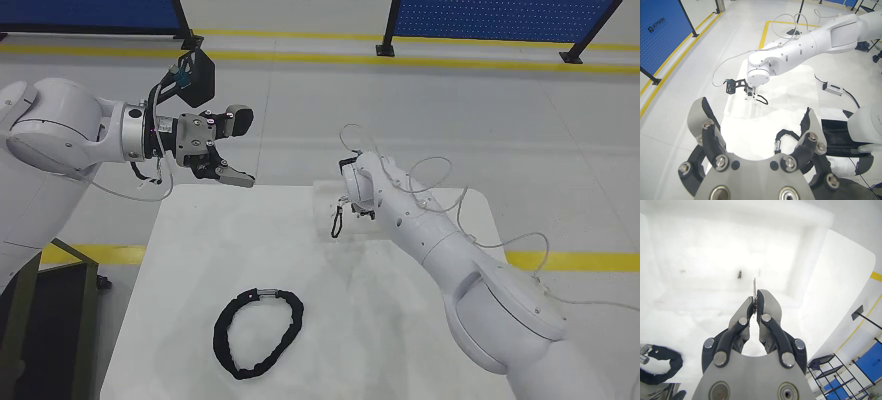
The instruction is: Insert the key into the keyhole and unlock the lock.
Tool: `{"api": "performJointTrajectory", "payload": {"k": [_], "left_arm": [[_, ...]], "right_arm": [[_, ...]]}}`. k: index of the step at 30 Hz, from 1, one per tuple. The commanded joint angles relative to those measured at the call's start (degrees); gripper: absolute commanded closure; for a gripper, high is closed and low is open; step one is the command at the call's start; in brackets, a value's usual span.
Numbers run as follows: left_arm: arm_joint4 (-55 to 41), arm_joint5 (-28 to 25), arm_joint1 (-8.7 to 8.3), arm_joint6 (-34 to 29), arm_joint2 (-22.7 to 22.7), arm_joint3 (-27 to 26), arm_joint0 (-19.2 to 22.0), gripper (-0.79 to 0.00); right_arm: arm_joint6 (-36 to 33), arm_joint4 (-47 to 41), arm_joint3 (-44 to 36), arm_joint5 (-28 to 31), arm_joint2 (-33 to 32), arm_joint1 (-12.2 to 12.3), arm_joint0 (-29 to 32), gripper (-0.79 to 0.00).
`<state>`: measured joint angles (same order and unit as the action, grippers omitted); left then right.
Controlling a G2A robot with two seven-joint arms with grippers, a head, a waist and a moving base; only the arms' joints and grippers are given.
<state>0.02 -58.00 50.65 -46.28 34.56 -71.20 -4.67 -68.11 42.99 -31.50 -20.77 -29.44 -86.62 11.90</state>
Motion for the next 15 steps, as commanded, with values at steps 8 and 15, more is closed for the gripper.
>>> {"api": "performJointTrajectory", "payload": {"k": [8, 15], "left_arm": [[0.0, 0.0, 0.0, 0.0, 0.0, 0.0, 0.0, -0.785], [0.0, 0.0, 0.0, 0.0, 0.0, 0.0, 0.0, -0.785]], "right_arm": [[-0.31, -6.59, -6.05, 5.86, -9.63, 4.21, -0.32, 0.0], [-4.58, -8.57, -21.1, 10.41, -21.02, 10.42, 5.74, 0.0]]}}
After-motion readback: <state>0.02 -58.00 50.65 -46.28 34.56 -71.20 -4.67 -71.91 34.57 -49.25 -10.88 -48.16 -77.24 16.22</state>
